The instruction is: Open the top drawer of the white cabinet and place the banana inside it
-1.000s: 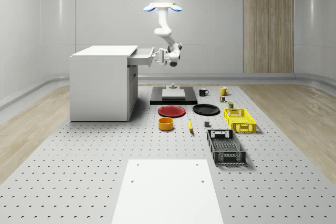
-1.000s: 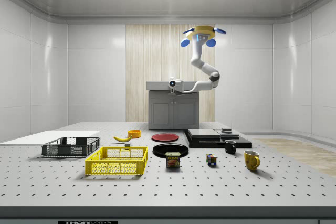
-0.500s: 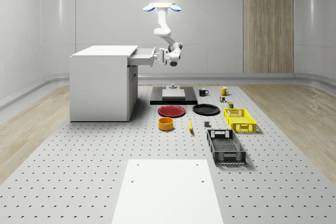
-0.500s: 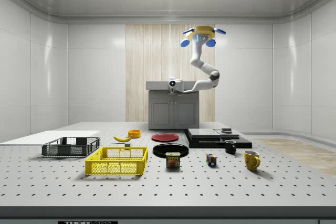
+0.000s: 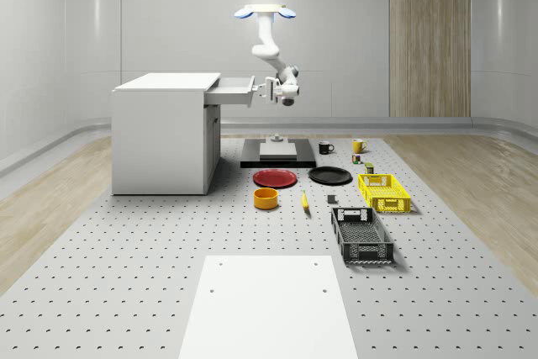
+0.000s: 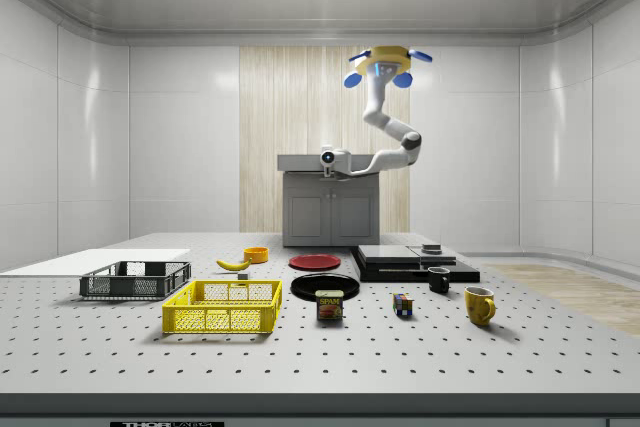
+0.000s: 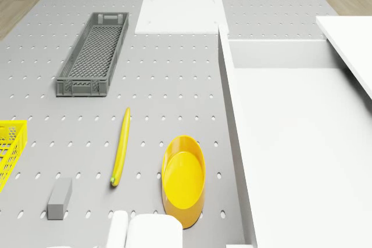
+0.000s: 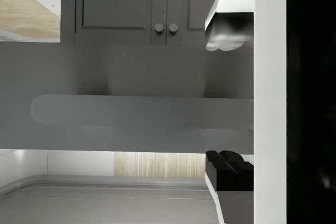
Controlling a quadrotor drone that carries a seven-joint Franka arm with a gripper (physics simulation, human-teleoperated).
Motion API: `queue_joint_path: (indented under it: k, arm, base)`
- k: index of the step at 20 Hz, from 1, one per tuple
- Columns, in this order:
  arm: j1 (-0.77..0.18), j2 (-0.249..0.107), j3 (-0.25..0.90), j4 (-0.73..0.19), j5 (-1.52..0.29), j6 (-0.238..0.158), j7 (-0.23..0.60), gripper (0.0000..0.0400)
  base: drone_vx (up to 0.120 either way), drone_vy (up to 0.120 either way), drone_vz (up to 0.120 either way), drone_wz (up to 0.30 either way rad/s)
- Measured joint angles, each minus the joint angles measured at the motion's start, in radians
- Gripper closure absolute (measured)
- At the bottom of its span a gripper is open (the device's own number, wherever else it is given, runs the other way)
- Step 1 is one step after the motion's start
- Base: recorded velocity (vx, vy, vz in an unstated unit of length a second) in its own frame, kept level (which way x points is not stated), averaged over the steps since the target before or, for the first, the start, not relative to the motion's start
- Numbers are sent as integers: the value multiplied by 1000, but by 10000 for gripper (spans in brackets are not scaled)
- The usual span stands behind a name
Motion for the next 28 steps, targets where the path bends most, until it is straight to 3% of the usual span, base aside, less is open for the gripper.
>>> queue_joint_path:
  k: [4,10,11,12,13,15,18,21,24,28]
  arm:
    - [9,-10,-8,5,-10,2,18,31]
    - [24,-25,-16,6,-22,11,34,7]
    - [39,-54,-50,-9,34,16,23,5]
    - [69,-99,-98,-72,149,50,-41,1]
    - [103,-144,-143,-137,272,80,-127,0]
    - [186,-219,-230,-239,494,96,-309,0]
    - [319,-295,-340,-325,719,39,-544,0]
    - [432,-341,-417,-362,832,-42,-701,0]
    - [513,-371,-462,-377,884,-105,-795,0]
    - [577,-396,-495,-383,913,-155,-863,0]
  base:
    - [120,120,0,0]
    - [120,120,0,0]
    - [120,120,0,0]
    - [120,120,0,0]
    - [120,120,0,0]
    - [120,120,0,0]
    - [120,120,0,0]
    - [120,120,0,0]
    - [120,120,0,0]
    - [120,120,0,0]
